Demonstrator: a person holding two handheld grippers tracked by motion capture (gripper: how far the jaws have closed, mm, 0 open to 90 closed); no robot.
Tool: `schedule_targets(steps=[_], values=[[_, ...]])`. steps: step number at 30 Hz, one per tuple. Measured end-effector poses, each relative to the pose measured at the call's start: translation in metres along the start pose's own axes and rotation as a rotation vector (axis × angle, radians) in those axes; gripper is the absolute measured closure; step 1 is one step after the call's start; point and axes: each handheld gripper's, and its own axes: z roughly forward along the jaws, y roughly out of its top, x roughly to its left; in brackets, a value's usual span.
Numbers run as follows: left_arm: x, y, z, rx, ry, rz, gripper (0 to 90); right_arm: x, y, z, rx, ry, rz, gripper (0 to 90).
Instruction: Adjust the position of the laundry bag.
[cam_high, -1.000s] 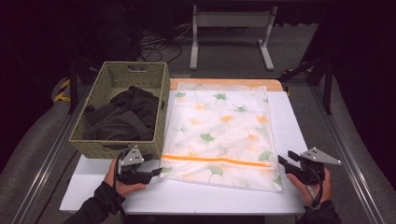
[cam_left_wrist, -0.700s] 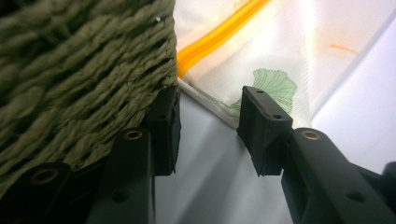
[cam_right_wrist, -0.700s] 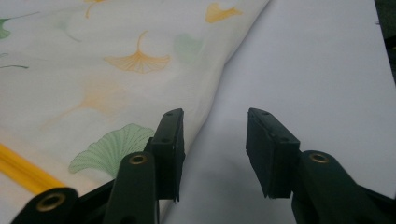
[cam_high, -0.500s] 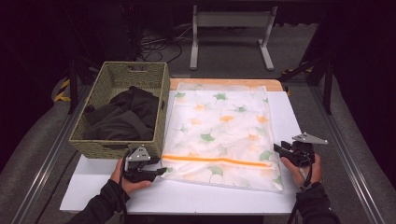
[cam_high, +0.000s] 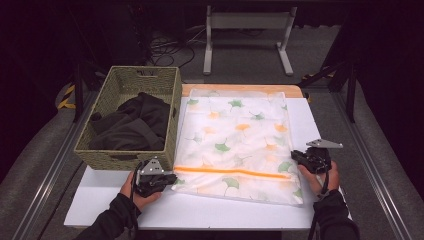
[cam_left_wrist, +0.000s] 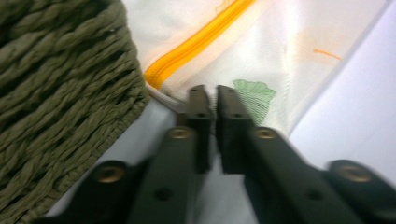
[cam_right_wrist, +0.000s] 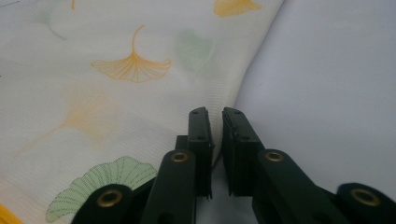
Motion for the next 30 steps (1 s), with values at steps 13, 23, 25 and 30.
schedule_targets(steps=[13, 23, 25, 30], values=[[-0.006, -0.007, -0.008, 0.008, 0.022, 0.037, 90.0, 0.003, 0.01, 0.01, -0.01, 0.013, -0.024, 90.0], [-0.005, -0.012, -0.016, -0.066, 0.04, -0.035, 70.1, 0.004, 0.019, 0.019, -0.013, 0.027, -0.032, 90.0], [-0.008, -0.008, -0.013, -0.071, 0.036, -0.027, 64.6, 0.005, 0.02, 0.018, -0.016, 0.028, -0.035, 90.0], [-0.011, 0.0, -0.003, -0.07, 0.023, -0.072, 47.3, 0.007, 0.02, 0.018, -0.026, 0.031, -0.046, 90.0]])
